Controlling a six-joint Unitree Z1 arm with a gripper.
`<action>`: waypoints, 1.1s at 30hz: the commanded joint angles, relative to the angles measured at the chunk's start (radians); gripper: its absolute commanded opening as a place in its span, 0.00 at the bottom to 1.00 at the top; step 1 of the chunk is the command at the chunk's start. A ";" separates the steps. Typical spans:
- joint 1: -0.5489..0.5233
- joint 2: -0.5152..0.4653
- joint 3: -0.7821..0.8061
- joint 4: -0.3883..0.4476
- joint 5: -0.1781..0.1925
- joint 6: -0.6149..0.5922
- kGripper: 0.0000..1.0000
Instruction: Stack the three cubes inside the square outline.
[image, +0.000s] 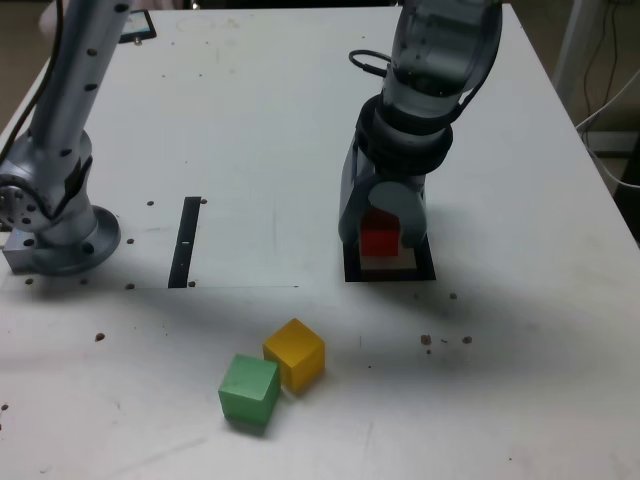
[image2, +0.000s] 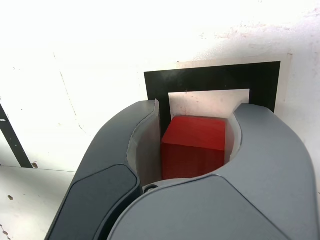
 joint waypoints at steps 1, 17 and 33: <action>0.001 -0.005 0.000 -0.004 0.007 0.000 0.26; -0.027 -0.068 0.025 -0.010 0.021 0.023 0.99; -0.081 -0.232 0.137 -0.004 0.035 0.129 1.00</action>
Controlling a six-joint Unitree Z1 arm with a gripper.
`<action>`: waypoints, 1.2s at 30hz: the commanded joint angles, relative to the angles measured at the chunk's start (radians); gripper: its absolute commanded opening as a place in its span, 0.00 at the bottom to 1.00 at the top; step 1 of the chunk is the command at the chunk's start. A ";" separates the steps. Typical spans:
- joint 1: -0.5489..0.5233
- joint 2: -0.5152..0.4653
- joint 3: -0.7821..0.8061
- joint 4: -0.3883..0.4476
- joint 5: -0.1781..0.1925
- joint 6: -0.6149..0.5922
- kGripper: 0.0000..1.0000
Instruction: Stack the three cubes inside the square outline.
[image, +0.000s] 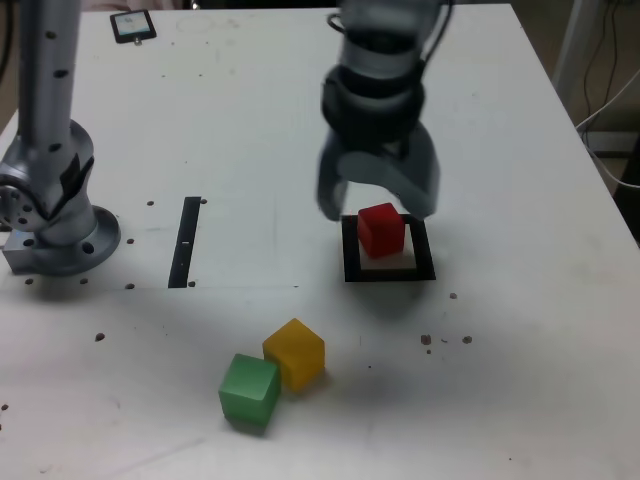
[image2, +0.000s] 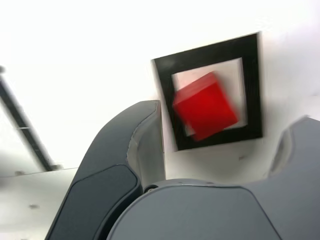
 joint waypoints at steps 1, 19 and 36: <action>-0.025 -0.038 0.011 0.039 0.003 0.040 1.00; -0.418 -0.106 0.085 -0.013 0.005 0.243 0.97; -0.493 -0.032 0.173 -0.105 0.012 0.181 0.90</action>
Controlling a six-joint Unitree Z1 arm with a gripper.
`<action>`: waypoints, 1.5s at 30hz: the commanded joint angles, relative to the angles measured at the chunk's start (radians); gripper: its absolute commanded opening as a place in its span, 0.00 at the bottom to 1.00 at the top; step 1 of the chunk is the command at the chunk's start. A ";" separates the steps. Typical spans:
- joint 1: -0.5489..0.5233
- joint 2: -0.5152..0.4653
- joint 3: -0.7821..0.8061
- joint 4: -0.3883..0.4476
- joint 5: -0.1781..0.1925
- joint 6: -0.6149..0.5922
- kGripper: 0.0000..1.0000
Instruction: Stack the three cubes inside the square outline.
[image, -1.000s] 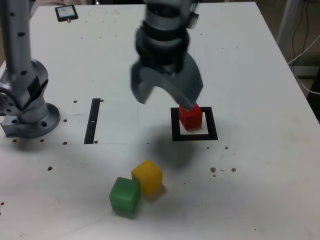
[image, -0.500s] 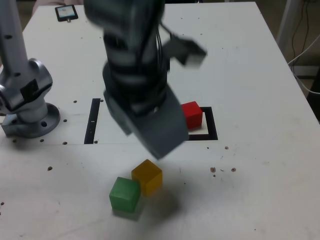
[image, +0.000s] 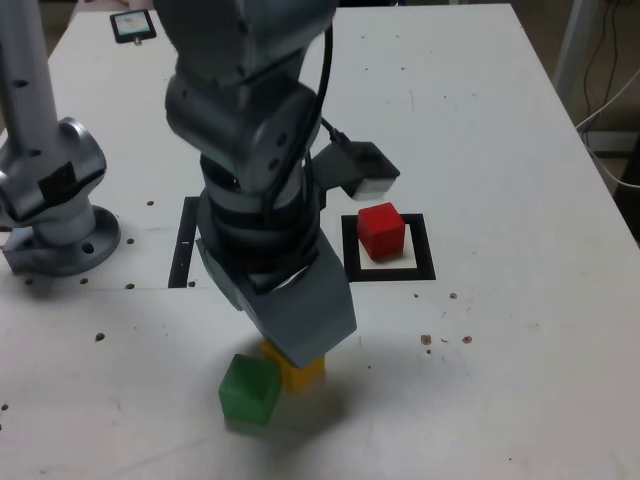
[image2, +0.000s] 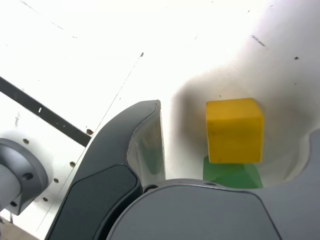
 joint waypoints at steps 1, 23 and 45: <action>-0.001 0.005 0.002 -0.014 -0.001 0.004 0.90; -0.001 0.068 -0.011 -0.066 -0.015 0.011 0.74; -0.001 0.082 -0.029 -0.065 -0.005 0.000 0.27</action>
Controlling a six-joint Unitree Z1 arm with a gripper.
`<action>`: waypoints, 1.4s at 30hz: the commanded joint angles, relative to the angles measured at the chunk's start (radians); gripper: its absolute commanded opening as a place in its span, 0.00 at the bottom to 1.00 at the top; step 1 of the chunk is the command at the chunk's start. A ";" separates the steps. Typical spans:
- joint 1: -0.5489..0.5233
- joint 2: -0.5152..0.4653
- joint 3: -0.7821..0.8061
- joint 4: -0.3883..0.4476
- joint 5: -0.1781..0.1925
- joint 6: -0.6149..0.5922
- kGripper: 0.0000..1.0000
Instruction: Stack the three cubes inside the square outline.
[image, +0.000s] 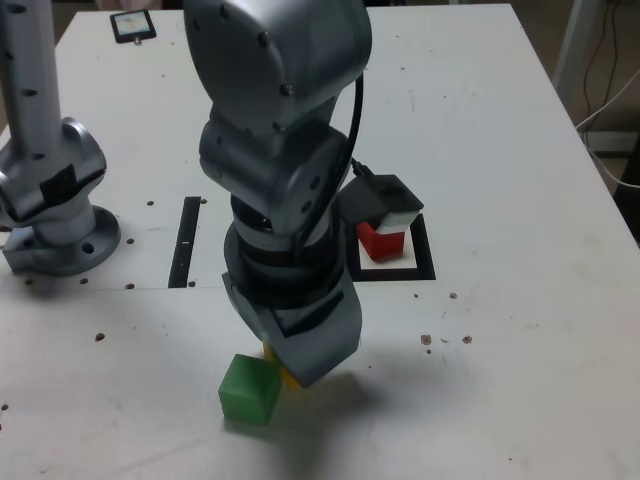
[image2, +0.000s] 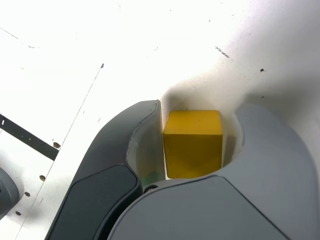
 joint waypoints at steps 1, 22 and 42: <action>-0.001 0.008 -0.001 -0.001 0.001 -0.002 0.27; 0.131 -0.119 -0.108 0.157 0.077 -0.003 0.20; 0.516 0.022 -0.421 0.376 -0.063 -0.080 0.20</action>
